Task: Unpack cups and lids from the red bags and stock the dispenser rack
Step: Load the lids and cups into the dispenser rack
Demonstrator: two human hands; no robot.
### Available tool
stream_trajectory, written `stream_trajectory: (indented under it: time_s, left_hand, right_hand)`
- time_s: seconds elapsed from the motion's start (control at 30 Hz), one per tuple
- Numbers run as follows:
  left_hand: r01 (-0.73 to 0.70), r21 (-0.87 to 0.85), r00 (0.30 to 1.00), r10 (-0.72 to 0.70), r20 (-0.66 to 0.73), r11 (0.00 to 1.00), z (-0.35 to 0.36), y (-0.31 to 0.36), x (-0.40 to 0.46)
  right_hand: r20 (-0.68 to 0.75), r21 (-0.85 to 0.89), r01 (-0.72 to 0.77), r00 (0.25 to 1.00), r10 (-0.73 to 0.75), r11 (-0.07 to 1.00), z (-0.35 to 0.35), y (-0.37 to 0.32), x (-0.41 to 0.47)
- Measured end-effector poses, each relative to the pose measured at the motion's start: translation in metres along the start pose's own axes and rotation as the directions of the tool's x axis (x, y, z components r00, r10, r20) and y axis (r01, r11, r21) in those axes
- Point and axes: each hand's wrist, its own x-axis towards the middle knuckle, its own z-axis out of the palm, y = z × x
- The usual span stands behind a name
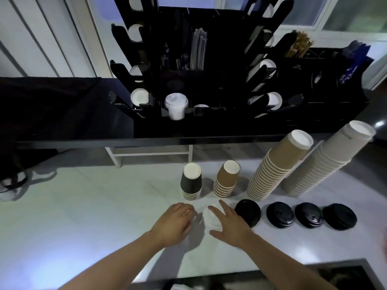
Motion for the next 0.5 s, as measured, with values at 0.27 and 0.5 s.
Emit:
stream_trajectory:
  time_s: [0.27, 0.5]
  left_hand:
    - [0.093, -0.024, 0.996, -0.093, 0.0, 0.995, 0.002, 0.001, -0.011]
    - [0.055, -0.037, 0.997, -0.057, -0.044, 0.998, -0.008, 0.001, -0.007]
  right_hand:
    - [-0.059, 0.025, -0.105, 0.993, 0.107, 0.994, 0.029, -0.015, 0.015]
    - [-0.188, 0.102, -0.037, 0.981, 0.056, 0.994, 0.022, -0.017, 0.008]
